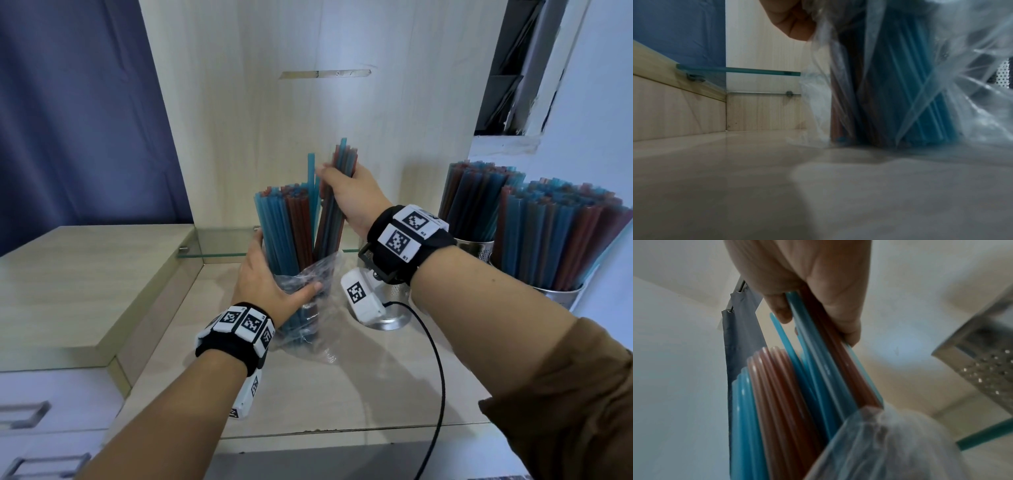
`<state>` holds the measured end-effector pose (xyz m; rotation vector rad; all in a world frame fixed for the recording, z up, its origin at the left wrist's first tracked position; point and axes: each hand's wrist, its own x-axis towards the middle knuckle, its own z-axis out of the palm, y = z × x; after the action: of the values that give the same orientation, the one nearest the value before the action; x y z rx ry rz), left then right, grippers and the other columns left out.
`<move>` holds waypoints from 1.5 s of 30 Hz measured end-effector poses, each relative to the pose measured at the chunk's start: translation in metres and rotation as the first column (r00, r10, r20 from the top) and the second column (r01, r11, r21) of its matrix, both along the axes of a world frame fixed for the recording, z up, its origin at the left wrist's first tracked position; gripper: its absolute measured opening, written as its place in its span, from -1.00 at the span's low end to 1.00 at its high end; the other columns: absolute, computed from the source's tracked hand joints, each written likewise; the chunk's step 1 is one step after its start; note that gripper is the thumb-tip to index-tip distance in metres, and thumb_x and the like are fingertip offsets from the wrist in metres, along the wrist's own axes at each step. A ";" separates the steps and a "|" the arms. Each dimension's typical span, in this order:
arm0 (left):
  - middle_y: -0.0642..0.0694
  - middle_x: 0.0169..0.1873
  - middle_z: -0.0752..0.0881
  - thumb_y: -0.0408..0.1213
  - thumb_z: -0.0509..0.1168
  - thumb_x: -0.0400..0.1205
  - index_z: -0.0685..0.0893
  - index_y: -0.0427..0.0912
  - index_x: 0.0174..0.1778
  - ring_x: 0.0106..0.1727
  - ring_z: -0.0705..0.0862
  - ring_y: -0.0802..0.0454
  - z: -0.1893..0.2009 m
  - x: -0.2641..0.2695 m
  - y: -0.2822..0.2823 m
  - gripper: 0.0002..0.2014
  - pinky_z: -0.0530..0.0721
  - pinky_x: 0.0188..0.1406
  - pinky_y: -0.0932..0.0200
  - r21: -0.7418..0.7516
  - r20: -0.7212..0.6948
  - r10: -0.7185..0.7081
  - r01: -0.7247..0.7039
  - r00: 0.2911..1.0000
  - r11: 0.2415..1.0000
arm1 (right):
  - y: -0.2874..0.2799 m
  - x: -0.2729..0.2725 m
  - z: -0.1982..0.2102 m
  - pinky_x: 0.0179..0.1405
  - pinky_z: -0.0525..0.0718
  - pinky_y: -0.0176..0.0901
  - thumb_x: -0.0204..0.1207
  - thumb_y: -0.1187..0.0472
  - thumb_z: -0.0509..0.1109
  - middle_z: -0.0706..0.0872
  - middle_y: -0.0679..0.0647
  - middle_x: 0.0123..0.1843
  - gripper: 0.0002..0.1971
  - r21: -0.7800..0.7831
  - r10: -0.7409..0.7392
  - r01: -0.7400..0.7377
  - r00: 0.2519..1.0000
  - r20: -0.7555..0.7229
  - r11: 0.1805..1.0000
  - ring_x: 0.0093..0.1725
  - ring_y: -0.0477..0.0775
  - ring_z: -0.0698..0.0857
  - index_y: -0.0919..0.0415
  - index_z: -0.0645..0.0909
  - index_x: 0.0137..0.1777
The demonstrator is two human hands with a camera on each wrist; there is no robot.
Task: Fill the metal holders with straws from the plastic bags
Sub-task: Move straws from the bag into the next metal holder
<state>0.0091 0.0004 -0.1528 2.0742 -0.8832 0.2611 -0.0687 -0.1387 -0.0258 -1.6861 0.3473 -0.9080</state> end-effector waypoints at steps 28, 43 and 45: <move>-0.11 0.47 0.50 0.23 0.63 0.18 0.08 -0.04 0.64 0.47 0.49 -0.11 -0.001 0.003 -0.001 0.22 0.54 0.44 -0.16 -0.027 -0.015 -0.012 0.012 1.000 1.000 | -0.021 -0.017 0.071 -0.03 0.63 0.05 0.60 0.36 0.29 0.56 0.06 -0.29 -0.85 0.094 -0.040 0.025 0.987 0.159 0.995 -0.19 0.10 0.58 0.16 0.49 -0.19; -0.12 0.45 0.52 0.23 0.62 0.19 0.15 -0.08 0.61 0.44 0.52 -0.13 -0.004 0.006 -0.002 0.16 0.57 0.41 -0.13 -0.042 -0.007 0.006 -0.006 1.000 0.999 | -0.056 -0.067 0.070 -0.16 0.62 -0.21 0.42 0.27 0.37 0.59 -0.04 -0.17 -0.85 -0.118 -0.227 0.261 0.942 0.246 0.958 -0.27 -0.05 0.61 0.07 0.51 -0.07; -0.13 0.46 0.51 0.22 0.62 0.21 0.15 -0.08 0.62 0.45 0.51 -0.14 -0.004 0.005 -0.002 0.16 0.56 0.42 -0.13 -0.039 -0.013 0.004 -0.005 1.000 0.999 | -0.059 -0.065 0.054 -0.10 0.65 -0.14 0.49 0.31 0.39 0.61 -0.03 -0.20 -0.85 -0.150 -0.235 0.262 0.956 0.175 0.953 -0.23 -0.02 0.63 0.04 0.52 -0.08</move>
<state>0.0145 -0.0016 -0.1564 2.0401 -0.8595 0.2650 -0.1332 -0.1974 0.0285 -1.7396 0.3910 -1.2806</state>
